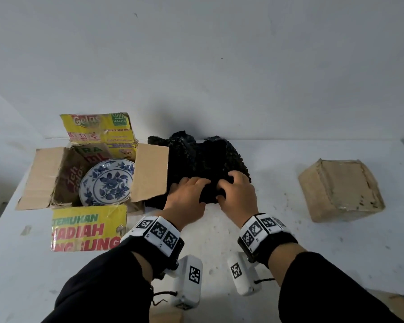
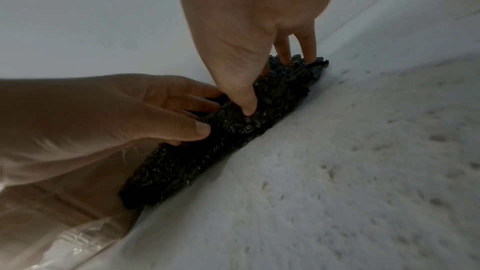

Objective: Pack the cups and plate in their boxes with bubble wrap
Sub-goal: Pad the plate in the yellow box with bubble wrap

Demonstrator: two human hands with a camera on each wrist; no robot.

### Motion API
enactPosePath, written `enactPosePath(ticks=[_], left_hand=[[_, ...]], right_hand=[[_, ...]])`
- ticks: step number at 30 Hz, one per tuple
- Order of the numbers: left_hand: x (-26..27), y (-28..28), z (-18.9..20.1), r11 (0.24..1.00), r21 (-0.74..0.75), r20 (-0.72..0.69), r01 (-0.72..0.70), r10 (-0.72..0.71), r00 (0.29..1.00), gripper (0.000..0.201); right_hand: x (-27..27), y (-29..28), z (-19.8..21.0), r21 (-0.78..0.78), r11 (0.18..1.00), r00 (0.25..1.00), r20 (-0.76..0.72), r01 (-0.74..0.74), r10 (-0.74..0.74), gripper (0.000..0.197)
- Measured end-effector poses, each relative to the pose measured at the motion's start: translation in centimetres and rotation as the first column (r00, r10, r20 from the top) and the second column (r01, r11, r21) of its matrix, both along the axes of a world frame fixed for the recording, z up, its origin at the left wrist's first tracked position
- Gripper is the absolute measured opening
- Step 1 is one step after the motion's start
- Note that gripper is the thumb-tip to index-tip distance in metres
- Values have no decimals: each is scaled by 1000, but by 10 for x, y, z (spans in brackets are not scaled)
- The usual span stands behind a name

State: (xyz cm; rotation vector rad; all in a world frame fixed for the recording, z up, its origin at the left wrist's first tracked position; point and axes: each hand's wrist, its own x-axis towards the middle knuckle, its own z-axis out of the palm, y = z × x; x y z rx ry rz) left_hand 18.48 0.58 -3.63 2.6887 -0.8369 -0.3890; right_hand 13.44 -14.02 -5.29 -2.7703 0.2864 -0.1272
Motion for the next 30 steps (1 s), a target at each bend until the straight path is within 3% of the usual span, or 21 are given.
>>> enactPosePath(ticks=[3, 7, 11, 13, 16, 20, 23, 30], left_hand=[[2, -1, 3, 999, 17, 47, -29, 29, 998, 44], [-2, -5, 15, 986, -151, 97, -67, 82, 992, 34], [-9, -13, 41, 910, -400, 65, -107, 144, 987, 24], [-12, -18, 54, 858, -485, 22, -171, 208, 978, 22], [-14, -21, 69, 746, -594, -71, -301, 324, 943, 32], [-18, -13, 94, 598, -682, -197, -421, 403, 894, 37], [-20, 9, 110, 554, -668, -301, -497, 410, 861, 27], [-19, 78, 136, 467, -605, -603, -645, 260, 754, 25]], right_hand=[[-1, -2, 8, 59, 998, 991, 132, 6, -14, 14], [0, -8, 37, 251, 967, 977, 212, -49, -5, 8], [5, -20, 69, 611, 791, 978, 156, 16, -140, 18], [6, -25, 81, 699, 715, 968, 190, -15, -166, 24], [3, -27, 96, 695, 708, 960, 265, -122, -94, 28], [-4, -11, 105, 625, 708, 933, 329, -330, 145, 21], [-1, 8, 106, 516, 742, 890, 384, -428, 246, 34], [24, 67, 112, 448, 751, 857, 416, -485, 305, 33]])
